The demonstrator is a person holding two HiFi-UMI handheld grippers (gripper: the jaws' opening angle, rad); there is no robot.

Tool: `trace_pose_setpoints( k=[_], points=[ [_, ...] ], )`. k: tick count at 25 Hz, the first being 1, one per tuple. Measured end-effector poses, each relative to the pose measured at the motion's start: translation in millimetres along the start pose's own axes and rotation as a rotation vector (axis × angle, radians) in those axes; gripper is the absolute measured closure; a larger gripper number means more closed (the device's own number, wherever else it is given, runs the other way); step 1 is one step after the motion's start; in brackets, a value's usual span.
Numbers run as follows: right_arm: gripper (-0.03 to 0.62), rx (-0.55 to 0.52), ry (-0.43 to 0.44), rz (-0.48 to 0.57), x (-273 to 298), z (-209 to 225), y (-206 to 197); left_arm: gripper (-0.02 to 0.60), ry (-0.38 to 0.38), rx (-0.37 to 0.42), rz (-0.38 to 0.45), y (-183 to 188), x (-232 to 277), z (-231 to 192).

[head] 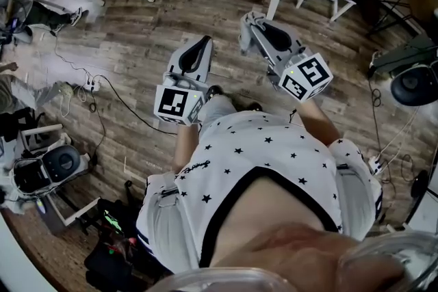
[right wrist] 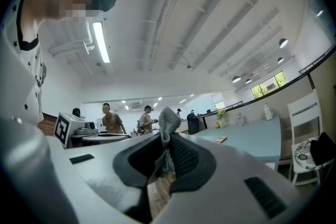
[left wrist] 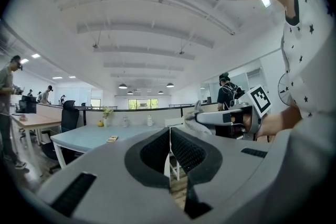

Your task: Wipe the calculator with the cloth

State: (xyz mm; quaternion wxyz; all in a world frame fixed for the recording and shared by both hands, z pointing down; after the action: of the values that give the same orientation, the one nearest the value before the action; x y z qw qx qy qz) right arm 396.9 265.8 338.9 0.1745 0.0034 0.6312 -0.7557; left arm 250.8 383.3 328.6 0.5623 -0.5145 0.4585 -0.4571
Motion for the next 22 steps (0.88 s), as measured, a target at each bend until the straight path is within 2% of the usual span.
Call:
trace_pose_setpoints(
  k=[11,22],
  points=[
    [0.556,0.001,-0.064,-0.006,28.9,22.2,-7.9,0.551,-0.057,0.003,0.016,-6.0,31.0,-39.2],
    [0.555,-0.011,-0.119,-0.02,98.7,37.2,-23.6,0.551,-0.102,-0.015,0.012,-17.2,54.2,-116.3]
  ],
)
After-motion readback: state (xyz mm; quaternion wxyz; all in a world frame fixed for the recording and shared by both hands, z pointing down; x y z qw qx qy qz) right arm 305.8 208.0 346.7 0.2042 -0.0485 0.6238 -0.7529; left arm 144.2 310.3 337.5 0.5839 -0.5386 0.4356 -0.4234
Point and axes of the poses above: the fingertips, and each gripper's own axes: x forward along the fingers, z to its right, y out of its top, the point moved 6 cm from there along -x, backward along the fingers, and after that the axes turned 8 degrees about z, right-handed, at the moved point
